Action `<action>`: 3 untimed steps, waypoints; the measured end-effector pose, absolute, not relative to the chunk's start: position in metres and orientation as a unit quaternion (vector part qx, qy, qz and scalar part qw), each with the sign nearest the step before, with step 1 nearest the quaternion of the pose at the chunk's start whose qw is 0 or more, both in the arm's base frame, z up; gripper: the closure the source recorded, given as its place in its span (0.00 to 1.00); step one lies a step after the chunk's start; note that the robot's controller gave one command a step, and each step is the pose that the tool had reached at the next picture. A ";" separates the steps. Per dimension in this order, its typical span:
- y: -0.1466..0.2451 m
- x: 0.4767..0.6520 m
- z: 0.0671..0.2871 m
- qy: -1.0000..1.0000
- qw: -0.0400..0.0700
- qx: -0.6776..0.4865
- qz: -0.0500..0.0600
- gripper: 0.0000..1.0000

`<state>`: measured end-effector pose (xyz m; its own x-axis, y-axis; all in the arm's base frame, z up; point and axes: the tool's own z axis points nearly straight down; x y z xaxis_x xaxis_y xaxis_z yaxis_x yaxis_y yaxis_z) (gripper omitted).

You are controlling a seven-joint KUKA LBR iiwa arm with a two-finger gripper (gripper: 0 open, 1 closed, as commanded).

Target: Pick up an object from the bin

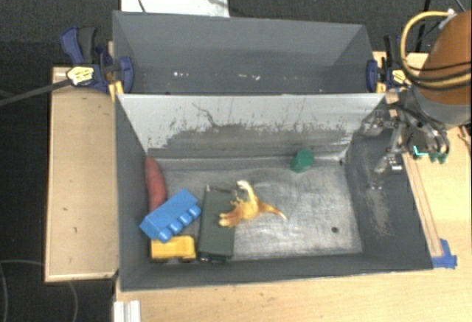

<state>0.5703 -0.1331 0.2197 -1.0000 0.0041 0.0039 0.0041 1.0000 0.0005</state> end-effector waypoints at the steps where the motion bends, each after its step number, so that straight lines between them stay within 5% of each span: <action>1: -0.133 0.572 0.224 -1.000 -0.002 -0.001 0.000 0.00; 2: -0.112 0.548 0.178 -0.999 -0.004 0.033 0.001 0.00; 3: -0.087 0.544 0.112 -0.994 -0.004 0.105 0.001 0.00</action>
Offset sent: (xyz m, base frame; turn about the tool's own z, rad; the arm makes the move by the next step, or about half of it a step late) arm -0.0710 0.0638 -0.1335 -0.2044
